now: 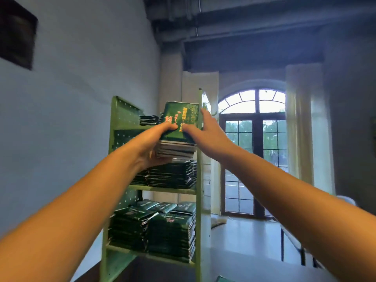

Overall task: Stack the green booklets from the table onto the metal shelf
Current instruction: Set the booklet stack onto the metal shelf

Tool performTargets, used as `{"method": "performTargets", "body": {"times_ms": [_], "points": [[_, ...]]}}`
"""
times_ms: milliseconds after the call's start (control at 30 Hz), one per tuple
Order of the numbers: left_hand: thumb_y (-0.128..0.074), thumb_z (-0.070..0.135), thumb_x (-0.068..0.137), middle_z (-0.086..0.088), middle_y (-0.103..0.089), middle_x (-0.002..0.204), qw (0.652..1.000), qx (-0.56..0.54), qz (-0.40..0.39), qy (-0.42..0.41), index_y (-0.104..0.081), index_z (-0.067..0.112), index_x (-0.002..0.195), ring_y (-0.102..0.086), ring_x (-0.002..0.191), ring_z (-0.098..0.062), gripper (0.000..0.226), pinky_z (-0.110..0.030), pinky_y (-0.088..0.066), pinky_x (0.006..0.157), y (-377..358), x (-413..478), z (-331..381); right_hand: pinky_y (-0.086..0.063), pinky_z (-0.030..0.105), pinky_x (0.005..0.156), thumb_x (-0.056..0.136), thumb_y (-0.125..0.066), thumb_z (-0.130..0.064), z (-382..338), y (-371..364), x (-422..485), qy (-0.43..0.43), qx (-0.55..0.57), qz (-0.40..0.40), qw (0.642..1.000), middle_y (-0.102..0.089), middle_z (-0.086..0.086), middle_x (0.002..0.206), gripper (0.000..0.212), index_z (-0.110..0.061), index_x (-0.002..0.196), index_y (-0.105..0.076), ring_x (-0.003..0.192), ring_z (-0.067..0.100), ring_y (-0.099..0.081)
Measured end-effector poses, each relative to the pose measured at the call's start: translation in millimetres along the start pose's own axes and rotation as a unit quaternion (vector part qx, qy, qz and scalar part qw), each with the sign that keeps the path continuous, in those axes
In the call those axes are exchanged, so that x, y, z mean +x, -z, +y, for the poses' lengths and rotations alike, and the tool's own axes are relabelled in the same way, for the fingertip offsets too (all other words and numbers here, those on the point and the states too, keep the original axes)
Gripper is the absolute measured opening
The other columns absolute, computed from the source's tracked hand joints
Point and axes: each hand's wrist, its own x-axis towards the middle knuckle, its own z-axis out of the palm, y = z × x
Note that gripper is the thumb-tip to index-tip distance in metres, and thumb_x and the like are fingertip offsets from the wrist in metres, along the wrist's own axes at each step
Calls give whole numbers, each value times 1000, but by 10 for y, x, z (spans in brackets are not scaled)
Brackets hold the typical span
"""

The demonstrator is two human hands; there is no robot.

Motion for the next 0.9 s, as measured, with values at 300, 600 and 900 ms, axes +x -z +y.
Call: {"method": "performTargets", "body": {"times_ms": [300,600,900], "points": [[-61,40,84,0,-60,58,998,-47,-3,30,-60,17,71,-53,57,-13,27,-23,-43,55,69,531,391,-29,35,103,88,-51,-55,-128,46,509,252,-459,-23,851,-47,-1,140,58,-23,136,-41,128,22,-40],[-57,42,80,0,-64,57,998,24,24,50,-60,13,74,-56,63,-16,30,-29,-48,68,49,957,386,-34,36,94,81,-55,-64,21,-88,872,247,-563,2,789,-58,1,120,60,-18,119,-50,109,25,-51],[-24,47,99,-16,-65,102,920,242,265,-155,-62,7,92,-58,87,-33,56,-37,-45,77,143,1156,208,-36,34,72,80,-54,-67,66,-209,1140,260,-627,-8,734,-62,6,109,68,-12,118,-44,93,27,-59]]}}
